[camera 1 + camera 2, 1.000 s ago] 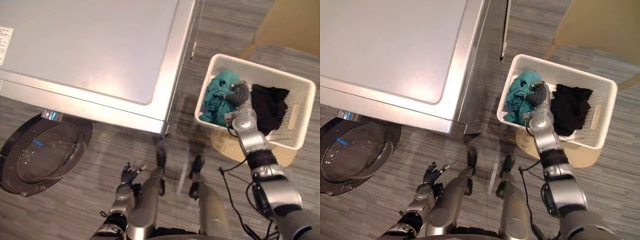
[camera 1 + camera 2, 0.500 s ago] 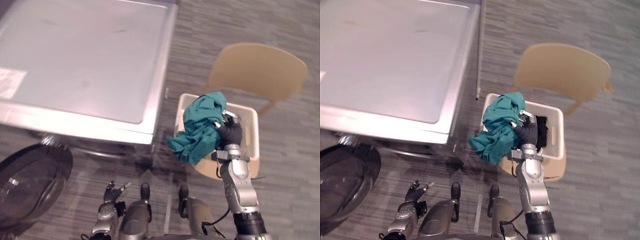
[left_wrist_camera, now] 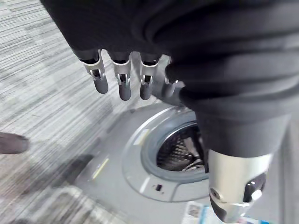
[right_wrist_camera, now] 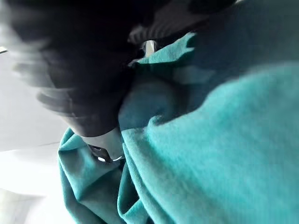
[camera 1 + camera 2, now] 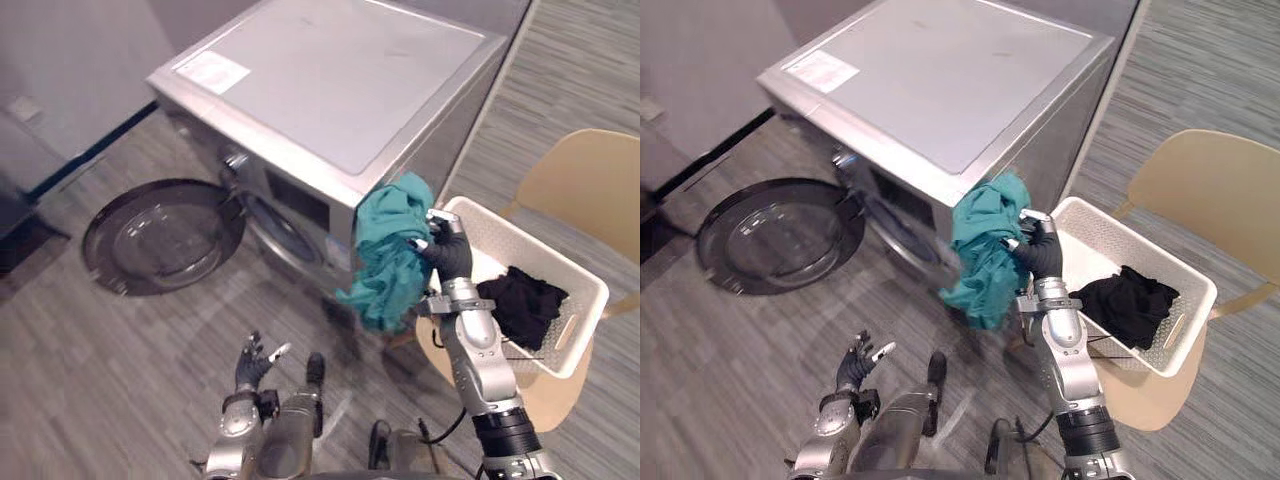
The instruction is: Pick up the laundry basket with both hands and put the clothes into the washing machine.
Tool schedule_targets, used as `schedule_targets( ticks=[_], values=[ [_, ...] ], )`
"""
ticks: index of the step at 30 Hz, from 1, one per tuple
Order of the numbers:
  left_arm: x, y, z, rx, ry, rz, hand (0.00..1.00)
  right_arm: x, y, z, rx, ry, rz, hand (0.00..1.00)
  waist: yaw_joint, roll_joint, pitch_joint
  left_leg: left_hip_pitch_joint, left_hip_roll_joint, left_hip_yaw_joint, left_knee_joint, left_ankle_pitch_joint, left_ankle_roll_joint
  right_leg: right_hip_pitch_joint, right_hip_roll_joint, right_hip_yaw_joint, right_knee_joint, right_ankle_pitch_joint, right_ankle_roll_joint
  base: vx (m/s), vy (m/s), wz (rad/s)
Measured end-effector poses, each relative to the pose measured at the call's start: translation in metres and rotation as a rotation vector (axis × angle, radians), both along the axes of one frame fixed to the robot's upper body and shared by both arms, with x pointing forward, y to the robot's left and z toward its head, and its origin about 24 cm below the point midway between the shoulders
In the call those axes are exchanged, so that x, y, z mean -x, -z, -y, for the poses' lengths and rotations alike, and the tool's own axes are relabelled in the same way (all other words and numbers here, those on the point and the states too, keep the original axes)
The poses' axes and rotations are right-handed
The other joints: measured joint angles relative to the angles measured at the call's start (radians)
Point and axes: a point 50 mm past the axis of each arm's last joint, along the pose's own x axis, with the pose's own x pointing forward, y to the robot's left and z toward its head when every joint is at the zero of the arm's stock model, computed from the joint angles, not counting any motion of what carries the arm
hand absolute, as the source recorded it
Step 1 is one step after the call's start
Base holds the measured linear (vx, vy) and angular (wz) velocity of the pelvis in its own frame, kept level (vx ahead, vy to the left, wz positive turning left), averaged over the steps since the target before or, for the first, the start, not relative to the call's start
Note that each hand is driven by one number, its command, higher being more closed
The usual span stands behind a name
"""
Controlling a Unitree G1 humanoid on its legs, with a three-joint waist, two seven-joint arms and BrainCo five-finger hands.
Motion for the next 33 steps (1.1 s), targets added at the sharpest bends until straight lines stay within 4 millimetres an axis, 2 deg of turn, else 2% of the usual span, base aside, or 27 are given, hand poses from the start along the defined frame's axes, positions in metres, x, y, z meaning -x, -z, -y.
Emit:
schedule_targets(
  ticks=[2,3,4,5,7,9,11,12,17,20,22,23,27,28,33],
  values=[
    [-0.008,-0.024,-0.002,-0.024,0.012,0.132,0.0,0.0,0.001,0.002,0.042,-0.009,-0.005,1.0,0.005,0.021,-0.017,0.118,0.021,0.014,0.007,-0.111,-0.011,0.001,-0.007,-0.042,-0.084,0.061,0.004,-0.28,-0.003,0.66],
    [-0.009,-0.028,-0.001,-0.028,0.019,0.153,0.0,0.0,0.002,0.002,0.047,-0.012,-0.007,1.0,0.002,0.029,-0.026,0.149,0.024,0.009,-0.023,-0.119,-0.02,0.001,-0.006,-0.054,-0.1,0.07,0.008,-0.21,0.042,0.79],
    [-0.012,-0.034,0.002,-0.035,0.038,0.185,0.0,-0.001,0.003,0.002,0.059,-0.017,-0.013,1.0,-0.008,0.045,-0.046,0.207,0.033,-0.004,-0.123,-0.116,-0.03,0.001,0.003,-0.077,-0.128,0.094,0.037,-0.17,0.107,1.01],
    [-0.017,-0.043,0.009,-0.045,0.079,0.237,0.0,-0.003,0.006,0.005,0.078,-0.016,-0.025,1.0,-0.016,0.1,-0.086,0.28,0.057,-0.031,-0.288,-0.089,-0.057,-0.001,0.028,-0.126,-0.16,0.123,0.042,-0.15,0.132,1.02],
    [-0.027,-0.052,0.016,-0.051,0.12,0.278,0.0,-0.008,0.013,0.006,0.089,-0.019,-0.06,1.0,-0.013,0.113,-0.096,0.299,0.074,-0.037,-0.349,-0.089,-0.058,-0.003,0.039,-0.165,-0.161,0.139,0.043,-0.11,0.133,0.72],
    [-0.035,-0.062,0.02,-0.096,0.203,0.321,0.0,-0.009,0.026,-0.001,0.088,-0.047,-0.128,1.0,-0.008,0.078,-0.099,0.288,0.069,-0.071,-0.348,-0.09,-0.054,-0.001,0.024,-0.199,-0.156,0.15,0.048,-0.12,0.129,0.55],
    [-0.035,-0.062,0.021,-0.124,0.248,0.32,0.0,-0.007,0.037,-0.021,0.089,-0.125,-0.175,1.0,-0.009,0.047,-0.113,0.288,0.053,-0.084,-0.34,-0.09,-0.054,0.002,0.005,-0.199,-0.141,0.155,0.056,-0.08,0.113,0.24],
    [-0.036,-0.063,0.021,-0.134,0.258,0.321,0.0,-0.005,0.04,-0.033,0.102,-0.181,-0.186,1.0,-0.009,0.04,-0.12,0.294,0.045,-0.084,-0.336,-0.09,-0.054,0.008,-0.001,-0.195,-0.138,0.159,0.062,-0.04,0.095,0.06],
    [-0.048,-0.076,0.036,-0.185,0.354,0.381,0.0,-0.007,0.043,-0.074,0.141,-0.364,-0.202,1.0,-0.009,0.038,-0.122,0.309,0.036,-0.07,-0.32,-0.09,-0.053,0.019,-0.01,-0.171,-0.135,0.173,0.058,-0.06,0.045,-0.08],
    [-0.053,-0.079,0.051,-0.215,0.442,0.403,0.0,-0.007,0.043,-0.092,0.138,-0.438,-0.216,1.0,-0.01,0.037,-0.126,0.315,0.047,-0.06,-0.317,-0.09,-0.052,0.021,0.004,-0.157,-0.137,0.178,0.051,-0.05,-0.031,-0.17],
    [-0.056,-0.079,0.061,-0.236,0.499,0.402,0.0,-0.007,0.044,-0.097,0.124,-0.46,-0.228,1.0,-0.012,0.035,-0.133,0.316,0.054,-0.061,-0.313,-0.09,-0.052,0.022,0.012,-0.157,-0.138,0.179,0.048,-0.01,-0.057,-0.08],
    [-0.059,-0.079,0.066,-0.263,0.532,0.407,1.0,-0.009,0.046,-0.1,0.11,-0.476,-0.243,1.0,-0.013,0.034,-0.137,0.316,0.06,-0.06,-0.311,-0.09,-0.052,0.024,0.019,-0.155,-0.141,0.182,0.042,0.0,-0.063,-0.06],
    [-0.067,-0.084,0.069,-0.326,0.555,0.43,1.0,-0.011,0.045,-0.102,0.053,-0.498,-0.269,1.0,-0.015,0.033,-0.142,0.315,0.073,-0.06,-0.311,-0.087,-0.058,0.026,0.036,-0.155,-0.151,0.188,0.03,0.0,-0.067,-0.04],
    [-0.067,-0.085,0.069,-0.341,0.561,0.434,1.0,-0.011,0.045,-0.102,0.036,-0.501,-0.274,0.0,-0.014,0.033,-0.147,0.315,0.074,-0.06,-0.311,-0.086,-0.059,0.027,0.04,-0.155,-0.156,0.19,0.027,0.02,-0.055,-0.01],
    [-0.065,-0.078,0.069,-0.377,0.574,0.411,1.0,-0.008,0.05,-0.099,0.051,-0.521,-0.298,0.0,-0.015,0.022,-0.181,0.315,0.086,-0.061,-0.311,-0.084,-0.061,0.04,0.061,-0.158,-0.184,0.198,0.015,0.02,-0.052,0.0]
  ],
)
